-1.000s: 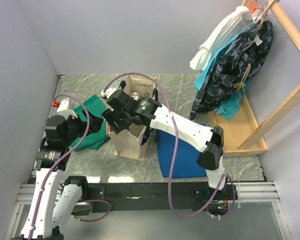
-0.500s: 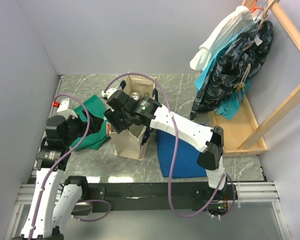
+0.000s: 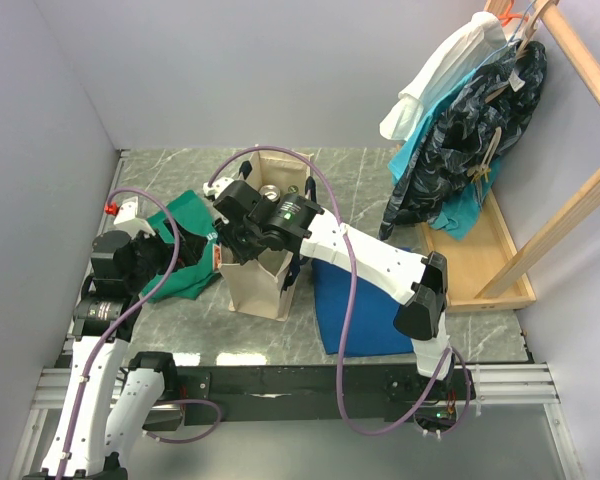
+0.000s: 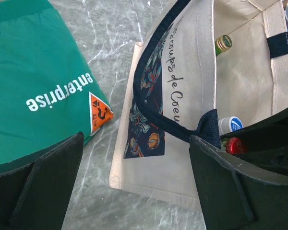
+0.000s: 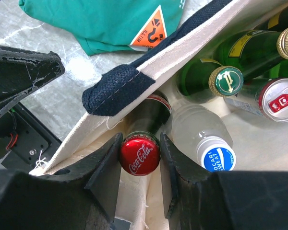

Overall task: Take the beverage out of the canvas bag
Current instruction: Take out the drink from the canvas bag.

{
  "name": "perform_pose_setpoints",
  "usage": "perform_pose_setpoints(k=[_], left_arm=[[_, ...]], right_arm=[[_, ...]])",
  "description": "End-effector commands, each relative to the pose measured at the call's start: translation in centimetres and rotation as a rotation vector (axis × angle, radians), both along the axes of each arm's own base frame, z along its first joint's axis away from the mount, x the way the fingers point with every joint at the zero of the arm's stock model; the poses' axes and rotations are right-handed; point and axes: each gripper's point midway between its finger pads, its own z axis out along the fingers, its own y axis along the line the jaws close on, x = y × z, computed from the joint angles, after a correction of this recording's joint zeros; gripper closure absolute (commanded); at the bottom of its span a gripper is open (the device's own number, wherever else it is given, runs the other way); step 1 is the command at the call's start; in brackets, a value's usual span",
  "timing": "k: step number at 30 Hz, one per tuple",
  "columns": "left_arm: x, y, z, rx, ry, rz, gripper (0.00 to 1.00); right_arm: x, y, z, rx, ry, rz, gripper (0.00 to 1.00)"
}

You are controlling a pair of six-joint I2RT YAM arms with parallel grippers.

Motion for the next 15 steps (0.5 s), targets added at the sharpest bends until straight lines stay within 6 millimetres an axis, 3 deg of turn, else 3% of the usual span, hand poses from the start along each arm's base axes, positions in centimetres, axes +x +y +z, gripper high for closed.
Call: perform_pose_setpoints(k=[1,15], left_arm=[[0.4,0.1,1.1,-0.002,-0.048,0.011,0.04],[0.5,0.1,0.9,-0.002,-0.044,0.011,0.04]], right_arm=[[-0.1,0.3,2.2,0.046,-0.029,0.010,1.00],[1.1,0.1,5.9,0.139,-0.142,-0.025,1.00]])
